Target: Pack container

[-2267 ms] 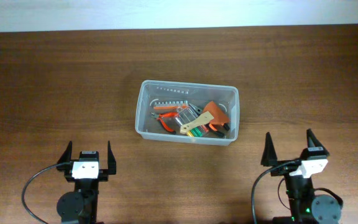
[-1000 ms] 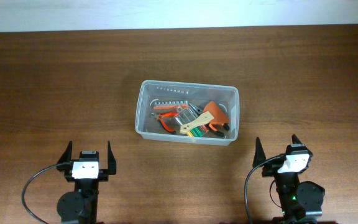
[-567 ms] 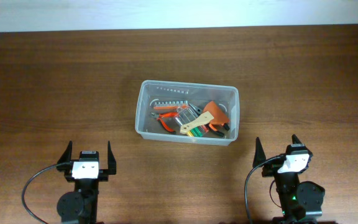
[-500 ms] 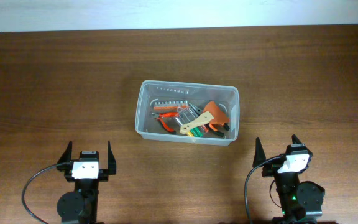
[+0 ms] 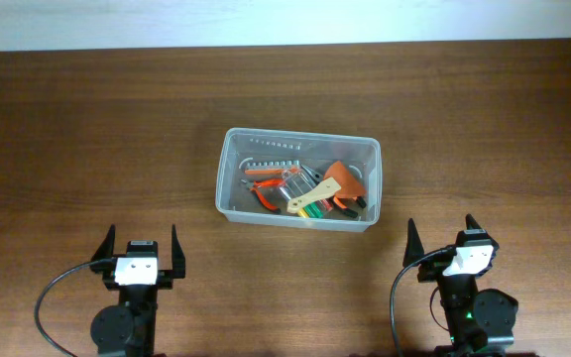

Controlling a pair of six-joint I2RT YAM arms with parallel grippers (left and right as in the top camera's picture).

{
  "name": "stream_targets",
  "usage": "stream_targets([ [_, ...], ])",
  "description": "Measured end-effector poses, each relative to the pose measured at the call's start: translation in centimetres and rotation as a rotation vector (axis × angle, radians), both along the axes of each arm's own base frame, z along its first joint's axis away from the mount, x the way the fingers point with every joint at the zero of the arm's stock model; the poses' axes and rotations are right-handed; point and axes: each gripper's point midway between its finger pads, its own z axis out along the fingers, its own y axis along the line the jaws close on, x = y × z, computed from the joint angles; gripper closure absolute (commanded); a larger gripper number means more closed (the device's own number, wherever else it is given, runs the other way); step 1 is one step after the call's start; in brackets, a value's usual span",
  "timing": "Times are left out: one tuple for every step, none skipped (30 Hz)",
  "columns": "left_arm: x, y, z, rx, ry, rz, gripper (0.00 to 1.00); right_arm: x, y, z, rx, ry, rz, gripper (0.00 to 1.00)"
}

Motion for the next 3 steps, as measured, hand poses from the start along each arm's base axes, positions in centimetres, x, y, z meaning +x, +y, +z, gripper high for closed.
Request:
stream_targets([
  [0.00,-0.01,0.02,0.000,-0.001,0.000,0.01,0.00,0.00,0.00,0.000,0.000,0.000,0.01],
  [0.00,0.00,0.00,0.000,0.000,0.000,0.01,0.00,0.00,0.00,0.000,0.000,0.000,0.01],
  [0.00,-0.01,0.00,0.000,0.000,0.000,0.01,0.00,0.00,0.00,0.000,0.000,0.000,0.01],
])
